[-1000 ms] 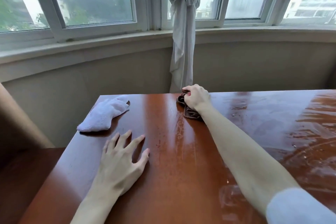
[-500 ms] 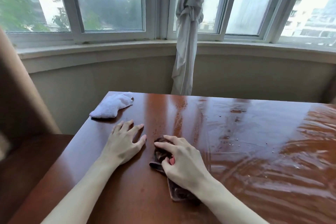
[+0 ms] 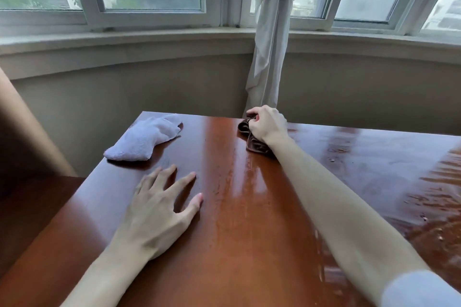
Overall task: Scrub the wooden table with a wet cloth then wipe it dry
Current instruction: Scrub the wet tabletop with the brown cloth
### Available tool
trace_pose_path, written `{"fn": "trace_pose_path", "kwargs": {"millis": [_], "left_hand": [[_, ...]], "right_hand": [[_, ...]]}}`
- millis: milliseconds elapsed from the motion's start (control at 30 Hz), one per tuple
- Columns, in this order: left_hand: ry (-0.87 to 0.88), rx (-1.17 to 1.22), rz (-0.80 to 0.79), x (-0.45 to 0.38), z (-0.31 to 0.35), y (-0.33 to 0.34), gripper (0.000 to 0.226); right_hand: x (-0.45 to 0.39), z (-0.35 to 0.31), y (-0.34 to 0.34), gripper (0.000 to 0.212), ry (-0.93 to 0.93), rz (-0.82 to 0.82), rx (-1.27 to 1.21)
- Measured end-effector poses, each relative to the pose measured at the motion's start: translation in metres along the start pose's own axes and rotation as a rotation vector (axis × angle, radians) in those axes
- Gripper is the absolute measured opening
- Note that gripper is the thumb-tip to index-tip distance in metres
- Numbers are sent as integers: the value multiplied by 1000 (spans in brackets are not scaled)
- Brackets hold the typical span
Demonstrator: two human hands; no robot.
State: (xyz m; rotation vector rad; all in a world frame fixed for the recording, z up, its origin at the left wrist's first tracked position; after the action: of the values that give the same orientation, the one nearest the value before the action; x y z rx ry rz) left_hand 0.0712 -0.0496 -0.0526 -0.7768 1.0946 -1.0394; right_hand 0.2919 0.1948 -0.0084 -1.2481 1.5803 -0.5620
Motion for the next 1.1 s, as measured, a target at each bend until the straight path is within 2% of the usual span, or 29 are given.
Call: {"fn": "trace_pose_path", "kwargs": {"millis": [100, 200, 567, 667, 800, 1100], "left_hand": [[-12, 4, -3, -2, 1, 0, 76], [-14, -1, -19, -1, 3, -3, 77], [-4, -36, -62, 0, 9, -14, 90], [-1, -33, -80, 1, 8, -12, 90], [3, -26, -77, 1, 5, -9, 89], [19, -7, -17, -1, 3, -4, 80]], "right_hand": [[-20, 4, 8, 40, 29, 22, 34], [0, 3, 4, 38, -14, 16, 25], [235, -31, -95, 47, -249, -88, -42], [273, -34, -113, 53, -328, -99, -85], [251, -22, -110, 53, -274, -170, -127], [69, 26, -41, 43, -66, -41, 7]]}}
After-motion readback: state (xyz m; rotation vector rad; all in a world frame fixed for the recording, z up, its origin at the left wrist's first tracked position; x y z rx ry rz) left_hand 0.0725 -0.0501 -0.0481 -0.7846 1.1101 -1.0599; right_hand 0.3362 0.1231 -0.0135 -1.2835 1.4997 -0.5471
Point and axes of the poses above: each hand's wrist, its own x-axis away from the middle knuckle, its own y-axis out of the palm, z = x × y, the point moved 3 cm from there along -x, towards the middle knuckle, and after that the axes turned 8 degrees about z, right-handed, at the moved point
